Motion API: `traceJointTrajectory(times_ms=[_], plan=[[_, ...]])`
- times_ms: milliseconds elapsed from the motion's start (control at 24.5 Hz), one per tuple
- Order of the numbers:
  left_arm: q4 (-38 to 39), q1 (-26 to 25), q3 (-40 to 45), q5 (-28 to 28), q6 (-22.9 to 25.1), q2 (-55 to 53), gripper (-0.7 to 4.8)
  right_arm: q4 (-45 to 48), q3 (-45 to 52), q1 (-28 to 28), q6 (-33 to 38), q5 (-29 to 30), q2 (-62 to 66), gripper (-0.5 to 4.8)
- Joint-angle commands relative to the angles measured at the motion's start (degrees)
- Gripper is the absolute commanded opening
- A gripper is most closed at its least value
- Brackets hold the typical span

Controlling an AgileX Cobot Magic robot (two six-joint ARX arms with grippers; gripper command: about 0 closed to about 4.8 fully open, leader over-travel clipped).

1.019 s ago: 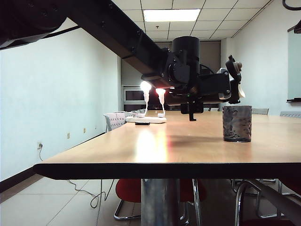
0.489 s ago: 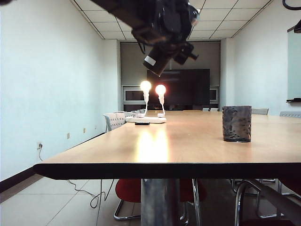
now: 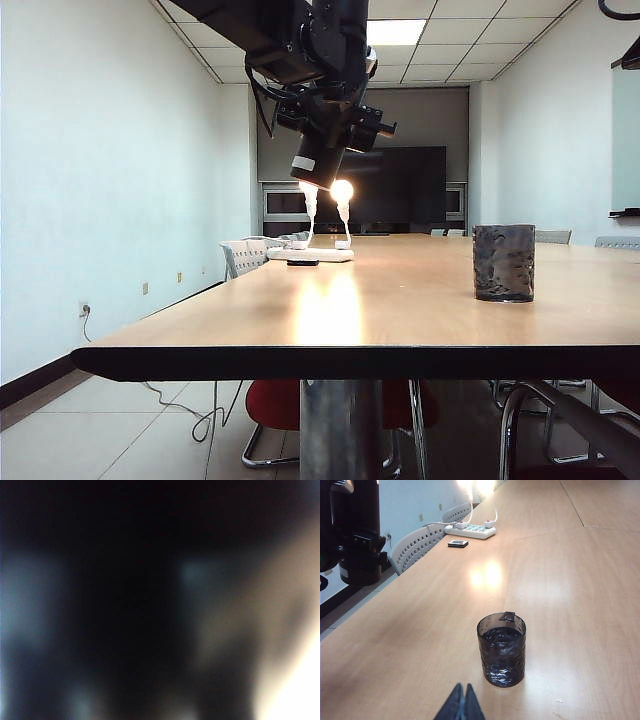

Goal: Pick up the black thermos cup, pour some water from it into the cup, and then put the thermos cup back on the table.

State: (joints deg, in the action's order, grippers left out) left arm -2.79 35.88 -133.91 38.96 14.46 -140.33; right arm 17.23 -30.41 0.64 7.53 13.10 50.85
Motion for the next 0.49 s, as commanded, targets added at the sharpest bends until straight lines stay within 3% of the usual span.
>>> traceJointTrajectory(times_ms=[41,204,367,489], plan=[[-2.93,1.53,-0.5,-7.61,-7.54,0.76,1.82,1.05,-0.31,-0.07,0.17,0.15,-0.15,-0.01],[-2.25,1.18,-0.5,-10.69,-14.12,0.74,1.82,1.05,-0.31,-0.07,0.15,0.15,-0.15,-0.01],[2.25,0.39,-0.48,-10.84,-13.77,0.74,1.82,1.05,-0.31,-0.07,0.15,0.15,-0.15,-0.01],[0.02,-0.07,-0.48,-13.97,-14.73,-1.18,1.83,1.03,-0.31,-0.07,0.15,0.15,-0.13,-0.01]])
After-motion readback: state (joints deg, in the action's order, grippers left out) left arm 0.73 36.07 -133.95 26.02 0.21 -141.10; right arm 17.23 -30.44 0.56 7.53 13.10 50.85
